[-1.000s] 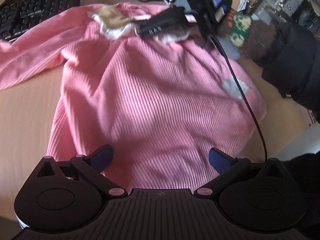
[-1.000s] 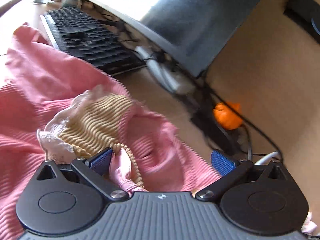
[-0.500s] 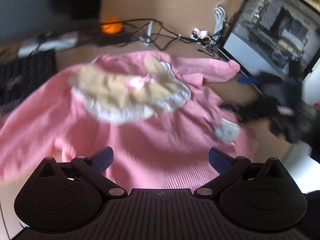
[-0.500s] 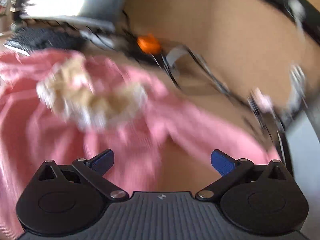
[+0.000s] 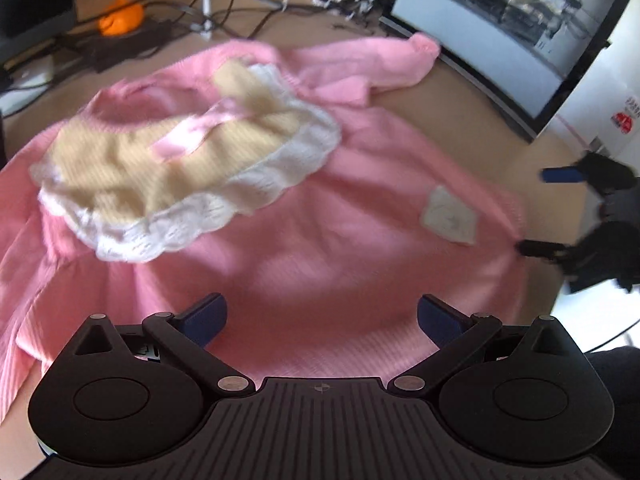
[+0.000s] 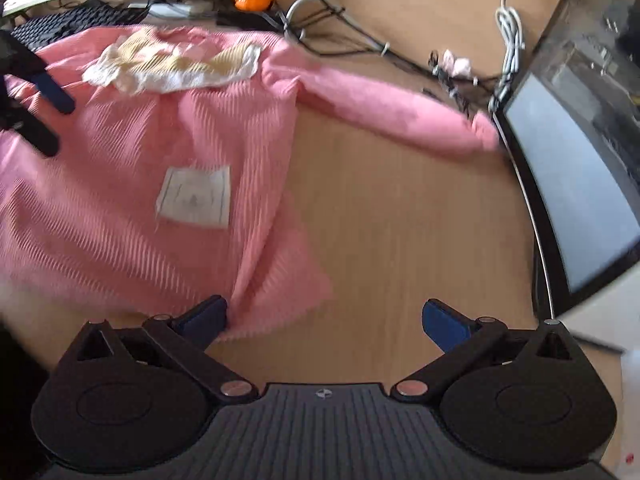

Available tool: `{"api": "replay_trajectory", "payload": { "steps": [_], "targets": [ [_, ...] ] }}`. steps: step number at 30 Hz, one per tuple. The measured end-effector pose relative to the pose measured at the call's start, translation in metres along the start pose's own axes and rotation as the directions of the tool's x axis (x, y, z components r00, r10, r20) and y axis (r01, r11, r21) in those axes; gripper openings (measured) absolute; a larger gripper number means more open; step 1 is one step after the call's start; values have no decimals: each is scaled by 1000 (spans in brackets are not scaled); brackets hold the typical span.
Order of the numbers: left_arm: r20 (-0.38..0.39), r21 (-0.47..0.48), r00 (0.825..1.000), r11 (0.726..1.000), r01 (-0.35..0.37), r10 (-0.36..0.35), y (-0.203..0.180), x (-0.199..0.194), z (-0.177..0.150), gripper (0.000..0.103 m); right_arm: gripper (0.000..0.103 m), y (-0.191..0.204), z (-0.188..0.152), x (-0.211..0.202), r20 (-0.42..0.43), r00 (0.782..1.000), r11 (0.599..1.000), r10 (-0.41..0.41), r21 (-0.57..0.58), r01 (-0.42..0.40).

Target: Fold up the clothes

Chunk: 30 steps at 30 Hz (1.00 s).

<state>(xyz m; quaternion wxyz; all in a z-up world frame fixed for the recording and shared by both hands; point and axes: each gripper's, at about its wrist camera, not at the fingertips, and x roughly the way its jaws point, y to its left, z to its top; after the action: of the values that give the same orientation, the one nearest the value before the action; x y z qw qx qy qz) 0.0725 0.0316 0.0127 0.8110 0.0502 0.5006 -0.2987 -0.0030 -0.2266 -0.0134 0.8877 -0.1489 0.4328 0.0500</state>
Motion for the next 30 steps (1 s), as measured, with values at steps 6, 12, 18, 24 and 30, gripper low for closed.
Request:
{"api": "replay_trajectory", "payload": {
  "steps": [6, 12, 18, 24, 30],
  "targets": [
    [2, 7, 1000, 1000, -12, 12, 7, -1, -7, 103, 103, -23, 9, -7, 37, 994, 991, -105, 91, 101],
    [-3, 59, 999, 997, -51, 51, 2, 1, -9, 103, 103, 1, 18, 22, 45, 989, 986, -139, -86, 142],
    [9, 28, 997, 997, -73, 72, 14, 2, -5, 103, 103, -15, 27, 36, 36, 958, 952, -286, -105, 288],
    [23, 2, 996, 997, -82, 81, 14, 0, -8, 103, 103, -11, 29, -15, 144, 987, 997, -77, -21, 81],
    [42, -9, 999, 1000, -27, 27, 3, -13, -6, 103, 103, 14, 29, 15, 83, 989, 988, -122, -86, 129]
  ]
}}
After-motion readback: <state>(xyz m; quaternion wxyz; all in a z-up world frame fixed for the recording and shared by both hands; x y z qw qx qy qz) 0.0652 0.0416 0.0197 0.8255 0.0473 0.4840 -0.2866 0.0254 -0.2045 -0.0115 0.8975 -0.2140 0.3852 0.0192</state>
